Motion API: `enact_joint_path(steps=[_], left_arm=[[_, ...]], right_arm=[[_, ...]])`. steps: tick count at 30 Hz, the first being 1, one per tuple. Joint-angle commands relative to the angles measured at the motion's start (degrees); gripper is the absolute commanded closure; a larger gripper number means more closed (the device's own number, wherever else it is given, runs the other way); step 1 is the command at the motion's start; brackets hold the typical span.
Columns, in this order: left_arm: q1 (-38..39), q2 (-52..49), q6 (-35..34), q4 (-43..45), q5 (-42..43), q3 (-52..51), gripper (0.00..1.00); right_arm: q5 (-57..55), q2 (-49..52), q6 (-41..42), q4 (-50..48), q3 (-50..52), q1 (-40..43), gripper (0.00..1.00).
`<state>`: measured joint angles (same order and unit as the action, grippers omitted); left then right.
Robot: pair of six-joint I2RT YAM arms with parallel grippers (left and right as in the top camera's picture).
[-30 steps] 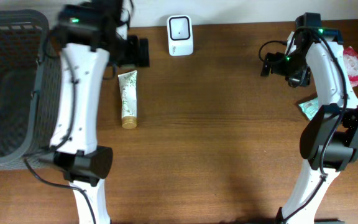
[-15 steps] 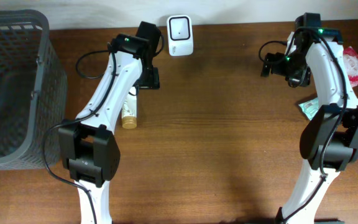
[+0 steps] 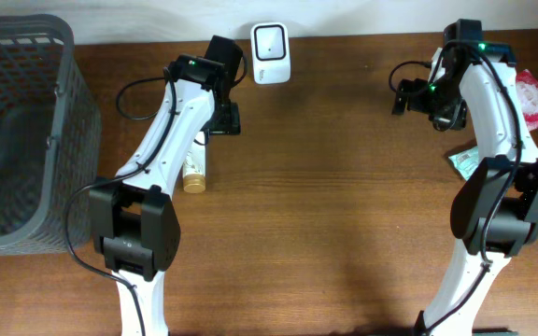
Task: Scan the item barcode
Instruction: 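Move the left gripper toward the Pantene tube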
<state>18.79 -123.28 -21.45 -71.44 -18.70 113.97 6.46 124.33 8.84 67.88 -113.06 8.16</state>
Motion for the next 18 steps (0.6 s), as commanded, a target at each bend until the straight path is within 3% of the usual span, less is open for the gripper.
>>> enact_joint_path(steps=[1,10,18], left_arm=[[-0.09,0.35,0.72,0.02,-0.87,-0.59,0.0],[-0.09,0.35,0.7,0.57,-7.28,-1.88,0.01],[-0.15,0.24,3.85,14.01,-7.34,-15.82,0.0]], right_arm=[[-0.72,-1.38,0.17,0.04,-0.96,-0.31,0.01],[-0.72,-1.38,0.2,0.04,-0.96,-0.31,0.01],[-0.72,-1.38,0.2,0.04,-0.96,-0.31,0.01]])
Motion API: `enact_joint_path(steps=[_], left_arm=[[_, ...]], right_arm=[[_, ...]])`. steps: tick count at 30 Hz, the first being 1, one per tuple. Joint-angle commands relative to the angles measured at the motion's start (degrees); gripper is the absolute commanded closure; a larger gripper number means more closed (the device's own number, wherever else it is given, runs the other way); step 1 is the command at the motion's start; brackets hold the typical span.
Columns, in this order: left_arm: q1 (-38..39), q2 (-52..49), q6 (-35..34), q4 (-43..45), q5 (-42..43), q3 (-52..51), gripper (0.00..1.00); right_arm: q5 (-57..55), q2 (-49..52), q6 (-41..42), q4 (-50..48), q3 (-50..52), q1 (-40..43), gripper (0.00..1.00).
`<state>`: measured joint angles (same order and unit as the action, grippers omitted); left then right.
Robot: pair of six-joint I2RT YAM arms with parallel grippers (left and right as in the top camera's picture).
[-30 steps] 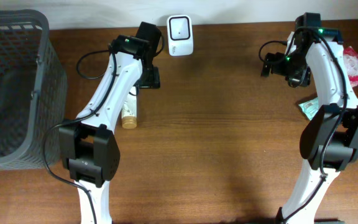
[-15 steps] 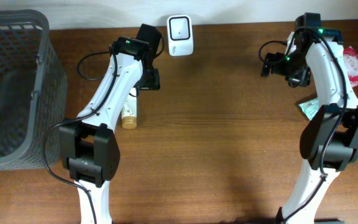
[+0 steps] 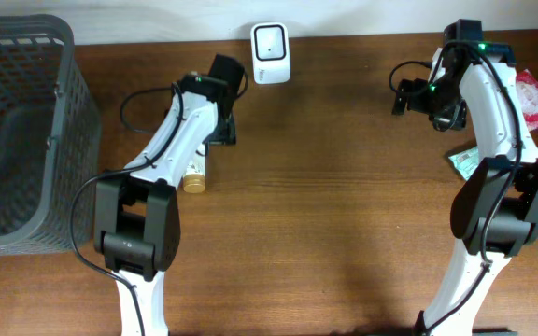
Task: Scan the item barcode
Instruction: 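Move the left gripper toward the Pantene tube, then grasp the Pantene tube with the left gripper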
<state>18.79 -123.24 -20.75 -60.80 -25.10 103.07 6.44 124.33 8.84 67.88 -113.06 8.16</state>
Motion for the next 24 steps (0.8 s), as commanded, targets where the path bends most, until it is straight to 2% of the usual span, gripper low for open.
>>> enact_joint_path(steps=[1,6,14,16,17,20,24], left_arm=[[-0.13,0.2,4.85,6.51,-1.22,-7.52,0.01],[-0.2,0.2,5.11,15.41,-9.25,-15.54,0.0],[-0.2,0.02,5.22,21.05,-9.4,-21.22,0.08],[-0.2,0.0,5.25,22.43,-9.4,-22.51,0.14],[-0.2,-0.02,5.25,23.08,-9.4,-23.19,0.24],[-0.2,-0.2,5.25,24.35,-9.16,-24.44,0.38],[-0.2,-1.77,5.22,25.05,-7.65,-24.72,0.45]], right_arm=[[-0.7,-1.38,0.17,0.04,-0.96,-0.31,0.01],[-0.7,-1.38,0.17,0.04,-0.96,-0.31,0.01],[-0.7,-1.38,0.2,0.04,-0.96,-0.31,0.01],[-0.68,-1.38,0.2,0.04,-0.96,-0.31,0.01],[-0.7,-1.38,0.2,0.04,-0.96,-0.31,0.01],[-0.7,-1.38,0.17,0.04,-0.96,-0.31,0.02],[-0.7,-1.38,0.17,0.04,-0.96,-0.31,0.01]])
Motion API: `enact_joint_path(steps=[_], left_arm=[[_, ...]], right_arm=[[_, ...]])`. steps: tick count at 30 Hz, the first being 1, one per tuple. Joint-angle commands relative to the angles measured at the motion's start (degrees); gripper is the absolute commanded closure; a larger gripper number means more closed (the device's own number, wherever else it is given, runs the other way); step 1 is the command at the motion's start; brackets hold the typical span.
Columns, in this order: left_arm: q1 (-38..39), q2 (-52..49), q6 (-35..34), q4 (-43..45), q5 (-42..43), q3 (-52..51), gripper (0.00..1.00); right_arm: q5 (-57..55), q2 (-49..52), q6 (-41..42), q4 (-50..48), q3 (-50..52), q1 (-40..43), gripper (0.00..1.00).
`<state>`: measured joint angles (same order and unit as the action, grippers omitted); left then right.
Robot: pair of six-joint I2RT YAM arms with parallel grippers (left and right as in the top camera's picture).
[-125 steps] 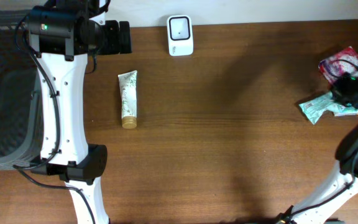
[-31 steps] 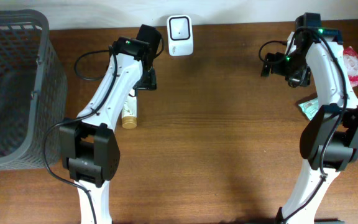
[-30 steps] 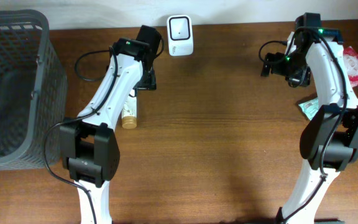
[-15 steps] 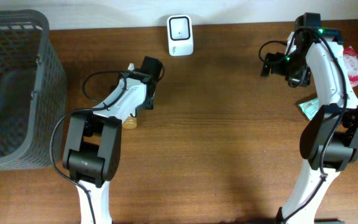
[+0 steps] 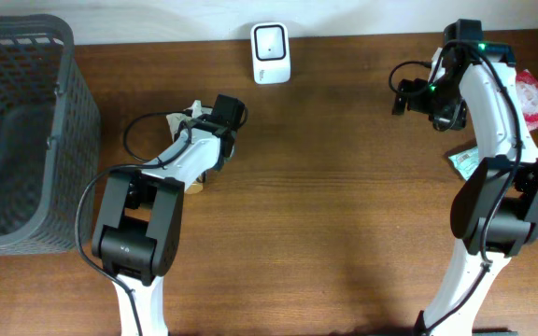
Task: Scan the item barcode
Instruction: 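Grasp the Pantene tube with the left gripper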
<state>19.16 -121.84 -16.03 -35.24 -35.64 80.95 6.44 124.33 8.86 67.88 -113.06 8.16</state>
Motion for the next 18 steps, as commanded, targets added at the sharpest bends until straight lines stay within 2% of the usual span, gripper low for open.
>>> enact_joint_path(steps=[1,3,4,8,10,11,12,15,18], left_arm=[[-0.57,-3.87,0.5,-0.48,2.91,-2.6,0.48],[-0.57,-4.59,0.72,-0.63,2.82,-2.6,0.54],[-0.57,-4.59,1.73,-0.61,2.82,-2.6,0.64],[-0.57,-4.57,4.39,-0.55,2.6,-2.45,0.76],[-0.57,-4.5,4.39,-0.83,2.62,-1.75,0.85],[-0.57,-4.35,4.37,-1.57,2.62,-0.92,0.95],[-0.57,-4.09,4.35,-3.06,2.75,0.72,0.99],[-0.57,-2.95,4.13,-7.69,4.61,6.93,1.0],[-0.57,-0.11,4.13,-13.29,14.01,15.17,1.0]], right_arm=[[-0.7,-1.38,0.17,0.04,-0.96,-0.31,0.01],[-0.68,-1.38,0.15,0.04,-0.96,-0.31,0.01],[-0.68,-1.38,0.17,0.04,-0.96,-0.31,0.01],[-0.68,-1.38,0.17,0.04,-0.96,-0.31,0.01],[-0.7,-1.38,0.17,0.04,-0.96,-0.31,0.01],[-0.7,-1.38,0.15,0.04,-0.96,-0.31,0.01],[-0.7,-1.38,0.15,0.04,-0.96,-0.31,0.01],[-0.7,-1.38,0.15,0.04,-0.96,-0.31,0.01],[-0.7,-1.38,0.17,0.04,-0.96,-0.31,0.01]])
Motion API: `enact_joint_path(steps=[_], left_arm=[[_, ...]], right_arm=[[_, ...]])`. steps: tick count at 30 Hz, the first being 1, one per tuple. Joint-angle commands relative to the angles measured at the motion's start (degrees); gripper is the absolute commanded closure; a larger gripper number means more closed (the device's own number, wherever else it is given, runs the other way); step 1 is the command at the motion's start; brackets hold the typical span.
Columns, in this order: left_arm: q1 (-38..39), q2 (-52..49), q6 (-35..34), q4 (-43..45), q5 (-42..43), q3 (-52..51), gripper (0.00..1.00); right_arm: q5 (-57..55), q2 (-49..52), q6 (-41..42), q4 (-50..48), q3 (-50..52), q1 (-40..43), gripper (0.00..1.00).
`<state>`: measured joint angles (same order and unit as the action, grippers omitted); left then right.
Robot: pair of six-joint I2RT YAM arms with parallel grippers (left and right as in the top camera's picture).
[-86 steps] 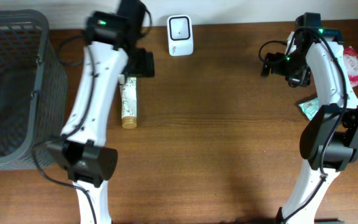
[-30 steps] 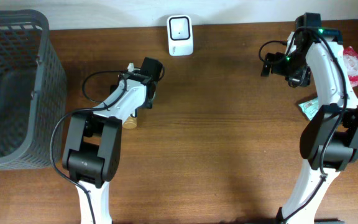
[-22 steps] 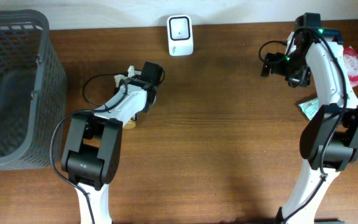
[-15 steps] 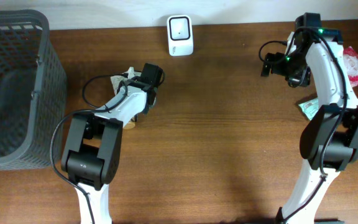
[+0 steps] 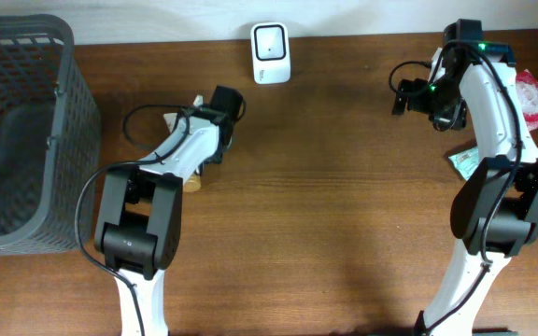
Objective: Scan the item barcode
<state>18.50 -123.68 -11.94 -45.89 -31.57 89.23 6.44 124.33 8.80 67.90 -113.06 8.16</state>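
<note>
A cream bottle with a gold cap [image 5: 191, 182] lies on the brown table, mostly covered by my left arm. A white bit [image 5: 171, 119] shows on the arm's far side; I cannot tell whether it belongs to the bottle. My left gripper [image 5: 215, 149] is low over the bottle, its jaws hidden under the wrist. The white barcode scanner [image 5: 271, 40] stands at the table's back edge, right of and beyond that wrist. My right gripper [image 5: 399, 98] hangs above the table at the back right, holding nothing that I can see.
A grey mesh basket [image 5: 59, 112] fills the left side. At the right edge lie a pink packet [image 5: 536, 93], a teal packet [image 5: 462, 161] and an orange item, partly behind the right arm.
The left wrist has shifted slightly away from me and to the left. The white bit beside it moved a little left. The right arm is unchanged.
The left wrist first reached far back beside the scanner, with the bottle lying bare beside the arm. It then drew back toward me in steps, coming down over the bottle. The right arm stayed still throughout.
</note>
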Motion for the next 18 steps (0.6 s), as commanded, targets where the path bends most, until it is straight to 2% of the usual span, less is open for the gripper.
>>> enact_joint_path(steps=[1,4,5,7,10,14,18], left_arm=[[0.09,2.69,0.04,-4.09,13.38,9.07,0.99],[0.09,5.2,0.04,-7.19,23.8,14.05,0.96],[0.09,6.51,0.04,-7.32,30.88,15.17,0.95],[0.09,7.04,0.04,-6.99,40.92,15.17,0.94],[0.09,6.64,-0.13,-7.56,50.21,13.4,0.94],[0.11,6.47,-2.67,-6.14,52.78,8.5,0.94],[0.11,6.38,-4.74,0.11,57.66,1.38,0.92]], right_arm=[[-0.68,-1.38,0.22,0.02,-0.96,-0.31,0.01],[-0.7,-1.38,0.24,0.02,-0.96,-0.31,0.01],[-0.68,-1.38,0.22,0.02,-0.96,-0.31,0.01],[-0.7,-1.38,0.22,0.02,-0.96,-0.31,0.01],[-0.68,-1.38,0.22,0.02,-0.96,-0.31,0.01],[-0.7,-1.38,0.22,0.02,-0.96,-0.31,0.01],[-0.7,-1.38,0.24,0.02,-0.96,-0.31,0.02]])
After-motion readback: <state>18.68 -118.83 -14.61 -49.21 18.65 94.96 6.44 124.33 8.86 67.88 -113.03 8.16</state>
